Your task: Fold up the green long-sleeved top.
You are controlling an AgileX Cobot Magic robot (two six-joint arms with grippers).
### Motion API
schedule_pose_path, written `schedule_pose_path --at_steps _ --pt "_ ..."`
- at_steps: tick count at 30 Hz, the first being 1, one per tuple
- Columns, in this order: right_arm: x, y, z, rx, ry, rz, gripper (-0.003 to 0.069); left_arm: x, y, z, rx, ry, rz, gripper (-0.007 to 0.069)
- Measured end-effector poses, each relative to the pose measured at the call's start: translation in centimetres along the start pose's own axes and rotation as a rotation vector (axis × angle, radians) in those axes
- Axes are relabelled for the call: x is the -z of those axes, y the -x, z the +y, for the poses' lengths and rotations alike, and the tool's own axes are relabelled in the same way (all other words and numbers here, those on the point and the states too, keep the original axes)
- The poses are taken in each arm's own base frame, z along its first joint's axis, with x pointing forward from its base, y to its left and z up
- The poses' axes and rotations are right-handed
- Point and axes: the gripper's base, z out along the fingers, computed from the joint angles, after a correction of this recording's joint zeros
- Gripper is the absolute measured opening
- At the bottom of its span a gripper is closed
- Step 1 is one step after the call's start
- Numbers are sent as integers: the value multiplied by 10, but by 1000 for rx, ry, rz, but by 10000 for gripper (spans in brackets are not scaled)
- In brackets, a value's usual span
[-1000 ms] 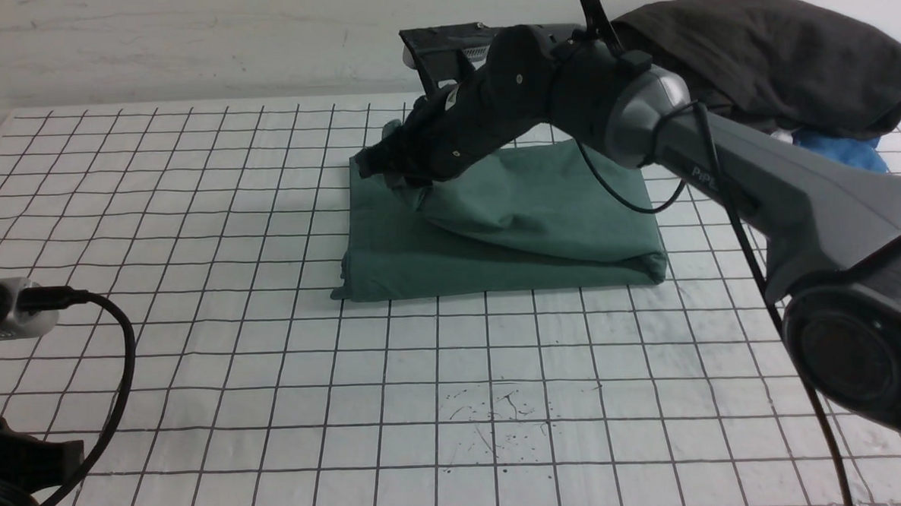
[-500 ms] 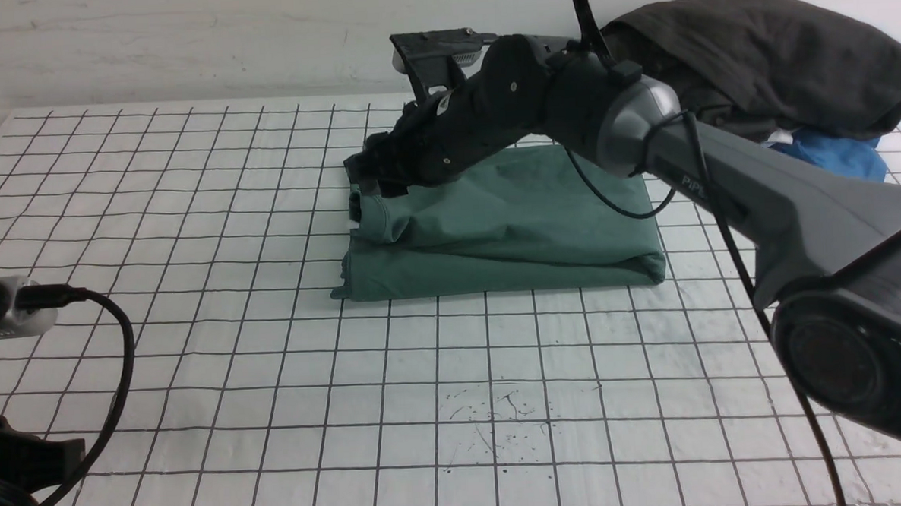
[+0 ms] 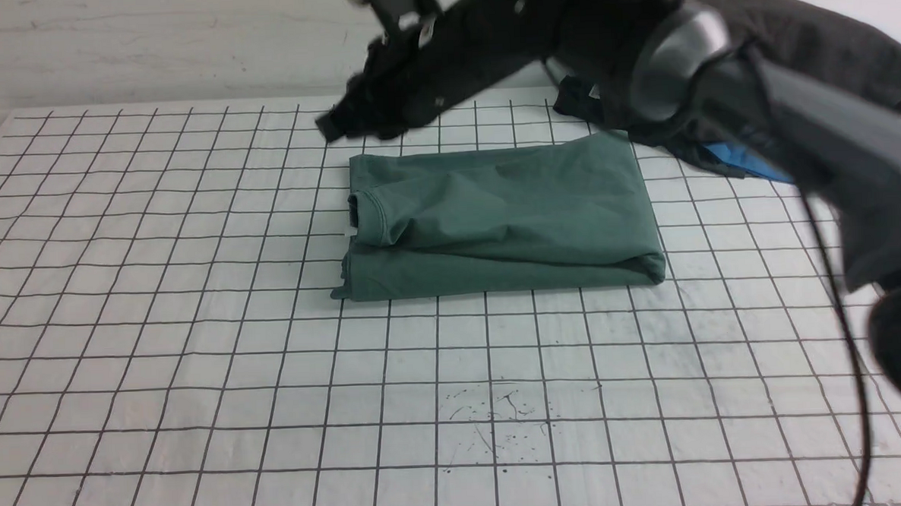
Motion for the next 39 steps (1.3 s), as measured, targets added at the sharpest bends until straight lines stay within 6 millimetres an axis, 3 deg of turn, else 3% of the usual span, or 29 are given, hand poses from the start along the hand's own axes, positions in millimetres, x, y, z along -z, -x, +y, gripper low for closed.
schedule_pose_path --at_steps 2,3,5,6,8,9,10,11,12,15,16,17,18,20,25,32,39 --pt "46 15 2 29 -47 -36 -11 6 -8 -1 -21 18 -69 -7" --pt "82 20 6 51 -89 -58 -11 9 -15 -1 -36 38 -125 -7" --pt "118 18 9 71 -149 -62 -12 10 -21 -1 -59 57 -176 -7" --pt "140 10 13 73 -174 -53 -11 9 -24 0 -70 67 -211 -7" --pt "159 -1 16 78 -200 -33 -11 8 -25 1 -73 74 -236 -7" --pt "177 -21 20 77 -230 8 -11 7 -27 1 -73 74 -255 -7" --pt "179 -24 21 73 -229 13 -11 7 -27 1 -72 75 -260 -7" --pt "191 -46 25 69 -245 57 -11 7 -26 1 -72 74 -267 -7" --pt "194 -53 26 71 -251 68 -11 7 -26 1 -72 73 -269 -7" --pt "213 -115 37 74 -265 83 -13 7 -26 1 -70 72 -277 -7" --pt "218 -121 40 72 -268 60 -13 7 -26 2 -70 72 -279 -7" --pt "221 -154 46 54 -268 8 -13 7 -25 2 -69 73 -281 -7" --pt "226 -155 47 56 -272 -33 -13 7 -25 2 -69 73 -281 -7" --pt "231 -198 57 13 -265 -165 -13 7 -25 2 -69 73 -281 -7" --pt "246 -258 70 -32 -264 -385 -13 7 -25 2 -69 74 -282 -7" --pt "261 -323 83 -26 -270 -505 -13 7 -25 2 -69 74 -284 -7" --pt "263 -361 89 -34 -271 -584 -13 7 -25 2 -69 74 -284 -7"
